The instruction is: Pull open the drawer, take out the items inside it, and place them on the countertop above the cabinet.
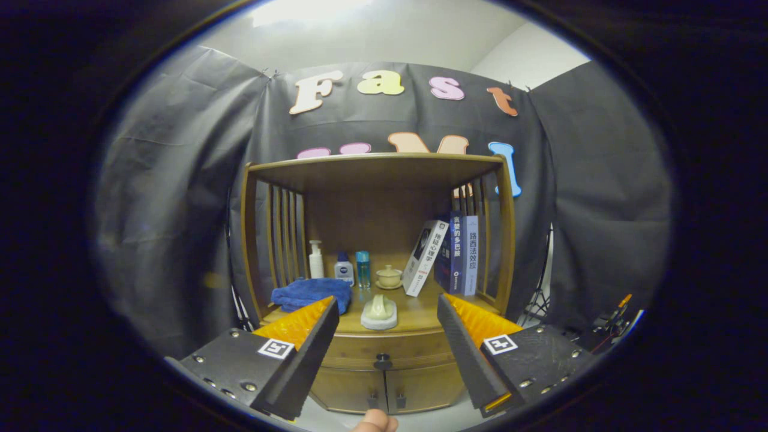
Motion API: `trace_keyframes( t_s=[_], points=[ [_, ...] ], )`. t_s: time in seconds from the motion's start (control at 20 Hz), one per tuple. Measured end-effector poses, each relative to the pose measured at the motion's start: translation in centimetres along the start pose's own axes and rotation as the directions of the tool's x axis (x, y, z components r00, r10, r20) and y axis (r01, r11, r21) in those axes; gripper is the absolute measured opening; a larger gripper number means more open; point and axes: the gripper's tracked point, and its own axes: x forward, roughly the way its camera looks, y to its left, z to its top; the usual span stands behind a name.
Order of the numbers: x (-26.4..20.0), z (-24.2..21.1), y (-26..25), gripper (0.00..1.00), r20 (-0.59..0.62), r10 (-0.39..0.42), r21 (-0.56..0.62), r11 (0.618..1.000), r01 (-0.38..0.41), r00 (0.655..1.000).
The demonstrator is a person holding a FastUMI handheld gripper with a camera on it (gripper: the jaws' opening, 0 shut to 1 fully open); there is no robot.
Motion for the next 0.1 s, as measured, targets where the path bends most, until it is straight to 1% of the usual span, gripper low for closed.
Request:
trace_keyframes(
  t_s=[0.1],
  points=[
    [-0.06,0.06,0.09,0.99,0.003,0.0,0.005,1.0,0.0,1.0]
  ],
)
